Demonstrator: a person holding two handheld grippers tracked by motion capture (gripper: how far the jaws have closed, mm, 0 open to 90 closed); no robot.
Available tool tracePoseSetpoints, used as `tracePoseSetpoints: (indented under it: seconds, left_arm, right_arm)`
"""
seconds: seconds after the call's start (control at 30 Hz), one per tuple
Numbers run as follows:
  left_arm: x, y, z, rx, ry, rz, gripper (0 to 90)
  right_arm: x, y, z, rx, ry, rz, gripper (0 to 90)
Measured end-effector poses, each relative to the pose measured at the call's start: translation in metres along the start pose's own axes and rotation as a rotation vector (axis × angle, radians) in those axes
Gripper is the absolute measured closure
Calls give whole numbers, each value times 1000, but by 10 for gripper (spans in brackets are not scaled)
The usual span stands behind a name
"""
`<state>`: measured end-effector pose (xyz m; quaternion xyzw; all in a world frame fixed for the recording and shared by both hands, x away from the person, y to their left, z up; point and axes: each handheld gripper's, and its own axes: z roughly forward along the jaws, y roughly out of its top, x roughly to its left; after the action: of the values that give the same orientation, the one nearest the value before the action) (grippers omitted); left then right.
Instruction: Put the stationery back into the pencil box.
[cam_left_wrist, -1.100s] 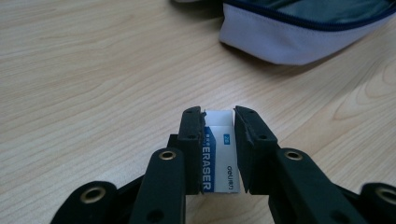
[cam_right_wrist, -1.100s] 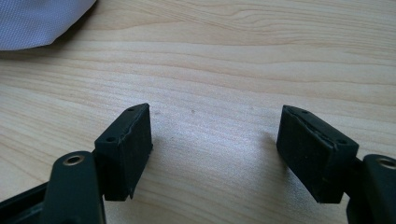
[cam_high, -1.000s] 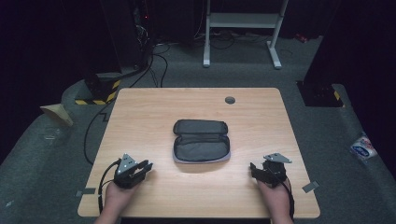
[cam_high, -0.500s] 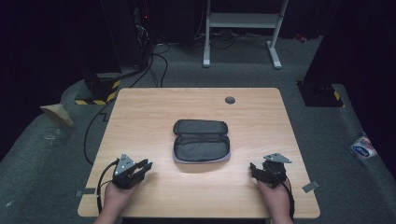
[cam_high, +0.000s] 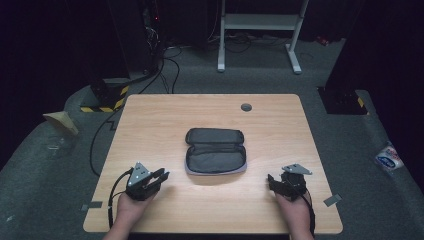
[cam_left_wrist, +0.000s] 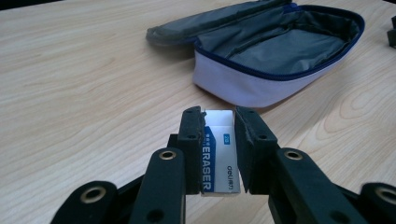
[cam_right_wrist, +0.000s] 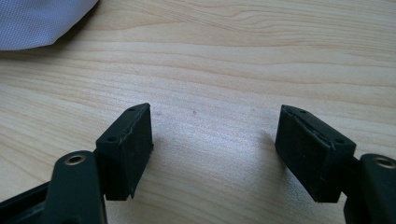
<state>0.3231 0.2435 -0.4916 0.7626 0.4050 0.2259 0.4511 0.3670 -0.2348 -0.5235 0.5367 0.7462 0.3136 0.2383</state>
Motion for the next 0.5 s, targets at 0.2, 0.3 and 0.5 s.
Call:
tracePoseSetpoints:
  seconds: [0.2, 0.3, 0.5]
  left_arm:
    - [-6, 9, 3, -7, -24, 12, 729]
    - [-9, 14, 5, -15, -33, 12, 728]
    - [-12, 24, 11, -24, -46, 8, 729]
  right_arm:
    - [0, 0, 0, -1, 2, 0, 270]
    - [0, 0, 0, -1, 1, 0, 270]
    - [0, 0, 0, -1, 1, 1, 270]
